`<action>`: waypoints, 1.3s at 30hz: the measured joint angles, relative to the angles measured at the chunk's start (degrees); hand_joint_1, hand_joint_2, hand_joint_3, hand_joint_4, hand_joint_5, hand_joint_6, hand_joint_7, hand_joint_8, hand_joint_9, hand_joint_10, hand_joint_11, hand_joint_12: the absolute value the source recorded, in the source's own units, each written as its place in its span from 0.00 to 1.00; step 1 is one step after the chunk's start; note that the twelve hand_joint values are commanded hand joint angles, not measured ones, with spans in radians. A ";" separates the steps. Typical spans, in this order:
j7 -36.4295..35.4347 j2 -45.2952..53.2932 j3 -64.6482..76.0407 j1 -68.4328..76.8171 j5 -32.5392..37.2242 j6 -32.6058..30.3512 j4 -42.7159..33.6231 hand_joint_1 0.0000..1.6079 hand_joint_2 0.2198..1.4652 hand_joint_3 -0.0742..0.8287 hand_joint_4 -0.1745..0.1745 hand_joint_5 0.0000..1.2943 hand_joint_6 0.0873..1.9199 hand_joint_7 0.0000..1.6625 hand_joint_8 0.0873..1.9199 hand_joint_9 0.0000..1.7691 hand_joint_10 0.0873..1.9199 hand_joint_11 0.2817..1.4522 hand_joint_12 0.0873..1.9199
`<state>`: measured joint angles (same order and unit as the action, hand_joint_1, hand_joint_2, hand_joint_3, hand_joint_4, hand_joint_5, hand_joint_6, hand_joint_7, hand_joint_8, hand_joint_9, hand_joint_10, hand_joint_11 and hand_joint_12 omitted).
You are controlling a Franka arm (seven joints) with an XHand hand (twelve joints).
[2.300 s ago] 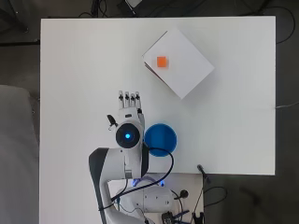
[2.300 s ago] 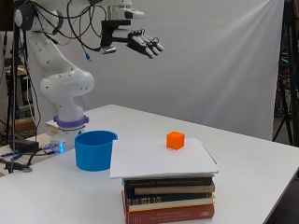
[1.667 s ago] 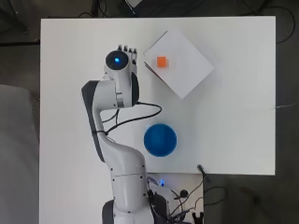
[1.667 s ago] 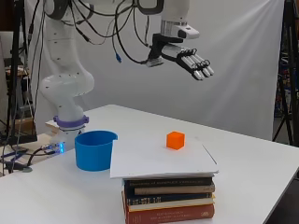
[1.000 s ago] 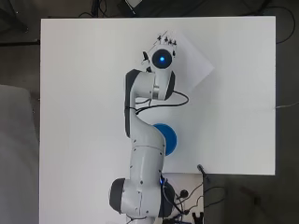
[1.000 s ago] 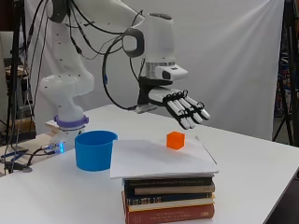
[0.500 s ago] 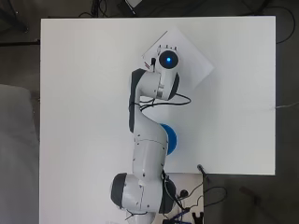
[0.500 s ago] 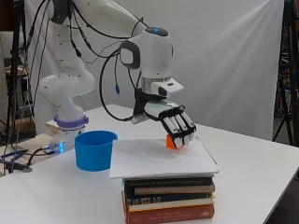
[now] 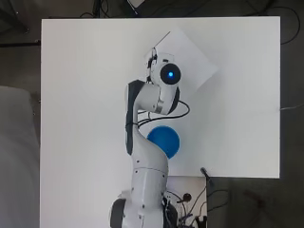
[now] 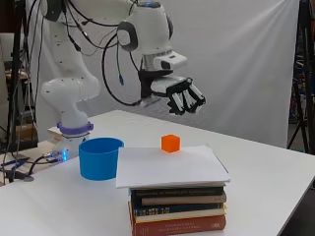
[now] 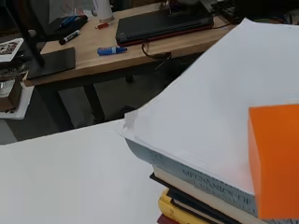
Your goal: Teleoperate dual arm-hand system to pick and place objects
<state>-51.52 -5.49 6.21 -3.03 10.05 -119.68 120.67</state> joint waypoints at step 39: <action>-10.17 -2.33 1.70 -0.91 -4.50 -5.95 8.70 0.56 0.82 0.08 1.00 0.55 0.71 0.56 1.00 0.73 1.00 0.56 1.00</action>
<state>-61.70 -7.82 7.91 -3.94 5.55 -125.63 129.38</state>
